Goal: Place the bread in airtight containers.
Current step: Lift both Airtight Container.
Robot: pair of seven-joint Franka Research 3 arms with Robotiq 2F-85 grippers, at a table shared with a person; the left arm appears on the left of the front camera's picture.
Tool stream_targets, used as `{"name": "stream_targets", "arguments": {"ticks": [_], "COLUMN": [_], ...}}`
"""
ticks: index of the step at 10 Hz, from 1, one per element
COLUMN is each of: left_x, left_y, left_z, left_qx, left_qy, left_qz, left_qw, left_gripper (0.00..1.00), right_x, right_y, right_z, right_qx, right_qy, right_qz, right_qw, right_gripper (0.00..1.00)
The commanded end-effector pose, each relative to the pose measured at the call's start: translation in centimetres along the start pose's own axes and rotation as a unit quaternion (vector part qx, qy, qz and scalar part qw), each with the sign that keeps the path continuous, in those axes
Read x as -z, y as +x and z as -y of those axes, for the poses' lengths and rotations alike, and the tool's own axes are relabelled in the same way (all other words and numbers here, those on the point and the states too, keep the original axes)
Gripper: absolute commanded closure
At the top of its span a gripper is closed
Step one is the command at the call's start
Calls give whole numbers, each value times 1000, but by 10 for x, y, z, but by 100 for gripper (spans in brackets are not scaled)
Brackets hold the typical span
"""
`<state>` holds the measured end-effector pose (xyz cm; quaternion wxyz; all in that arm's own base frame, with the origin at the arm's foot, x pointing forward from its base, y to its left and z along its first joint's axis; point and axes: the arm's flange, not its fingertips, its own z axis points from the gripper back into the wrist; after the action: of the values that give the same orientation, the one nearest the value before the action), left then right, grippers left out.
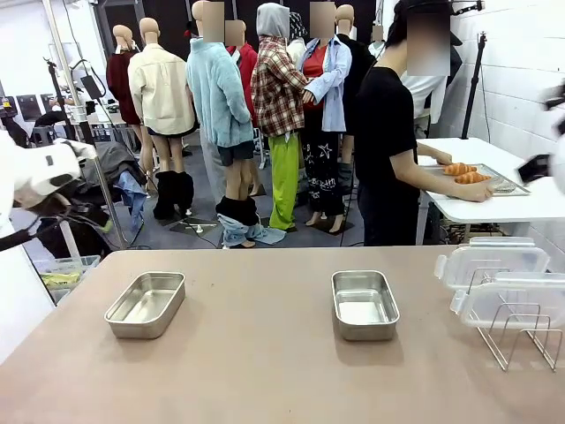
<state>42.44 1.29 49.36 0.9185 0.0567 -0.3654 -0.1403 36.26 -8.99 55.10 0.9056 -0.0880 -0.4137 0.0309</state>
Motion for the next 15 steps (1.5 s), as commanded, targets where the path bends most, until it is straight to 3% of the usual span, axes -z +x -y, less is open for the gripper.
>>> {"name": "stream_targets", "arguments": {"ticks": [1,3,4,5,15], "left_x": [5,8,7,5,5], "left_y": [-1,-3,-4,-8,-8], "left_z": [-12,-18,-16,-21,-21], "left_qx": [-12,-14,-22,-20,-20], "left_qy": [15,9,4,12,12], "left_qz": [-7,-1,-23,-9,-9], "left_qw": [1000,1000,999,1000,1000], "left_gripper": [0,0,0,0,0], "right_x": [14,34,45,31,31], "right_y": [-86,-112,-118,-48,-48], "right_z": [10,29,27,69,69], "right_qx": [59,105,103,86,86], "right_qy": [-27,-22,15,-31,-31], "right_qz": [-45,-70,-63,-71,-71], "right_qw": [997,992,993,993,993], "right_gripper": [0,0,0,0,0]}}
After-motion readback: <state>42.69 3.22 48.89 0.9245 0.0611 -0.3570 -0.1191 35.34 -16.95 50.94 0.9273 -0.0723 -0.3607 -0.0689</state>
